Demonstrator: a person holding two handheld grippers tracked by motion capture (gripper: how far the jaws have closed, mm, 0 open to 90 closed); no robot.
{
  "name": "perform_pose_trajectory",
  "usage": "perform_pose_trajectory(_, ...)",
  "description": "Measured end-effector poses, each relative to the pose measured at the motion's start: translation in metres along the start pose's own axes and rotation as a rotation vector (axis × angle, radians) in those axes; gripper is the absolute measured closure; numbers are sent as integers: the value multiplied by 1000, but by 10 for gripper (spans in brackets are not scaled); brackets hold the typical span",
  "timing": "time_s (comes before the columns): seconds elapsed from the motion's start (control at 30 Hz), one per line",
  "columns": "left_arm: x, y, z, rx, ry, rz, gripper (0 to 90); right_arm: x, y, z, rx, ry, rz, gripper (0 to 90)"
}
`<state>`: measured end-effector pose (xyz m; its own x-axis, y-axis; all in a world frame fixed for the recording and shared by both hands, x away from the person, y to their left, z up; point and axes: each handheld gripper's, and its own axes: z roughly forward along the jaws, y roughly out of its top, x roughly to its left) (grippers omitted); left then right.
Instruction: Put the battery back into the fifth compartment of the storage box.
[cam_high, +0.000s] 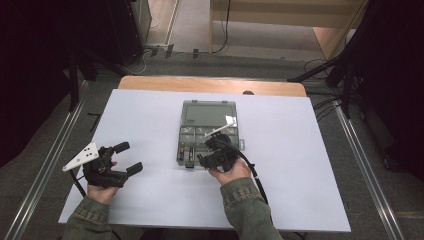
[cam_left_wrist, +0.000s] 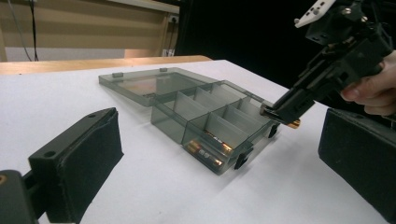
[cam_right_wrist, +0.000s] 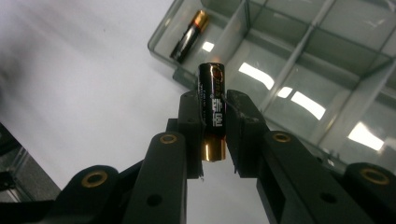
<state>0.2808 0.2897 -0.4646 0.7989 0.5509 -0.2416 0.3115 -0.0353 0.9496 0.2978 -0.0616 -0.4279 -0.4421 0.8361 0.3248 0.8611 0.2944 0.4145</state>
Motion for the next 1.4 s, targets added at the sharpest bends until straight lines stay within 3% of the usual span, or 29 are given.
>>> perform_pose_trajectory(0.13, 0, 0, 0, 1, 0, 0, 0, -2, 11, 10, -5, -8, 38, 780)
perform_pose_trajectory(0.37, 1, 0, 0, 1, -4, -1, 0, -5, 27, 22, -17, 25, 108, 780)
perform_pose_trajectory(0.73, 0, 0, 1, 9, -9, 3, 0, 3, 40, 36, -35, 32, 166, 780)
perform_pose_trajectory(0.9, 1, 0, 0, 3, -8, 0, 0, 9, 45, 43, -25, 28, 168, 780)
perform_pose_trajectory(1.2, 1, 0, 0, 3, -6, 0, 0, 7, 45, 43, -46, 25, 198, 766)
perform_pose_trajectory(1.4, 1, 0, 0, 7, -7, 3, 0, 6, 43, 35, -74, 37, 201, 673)
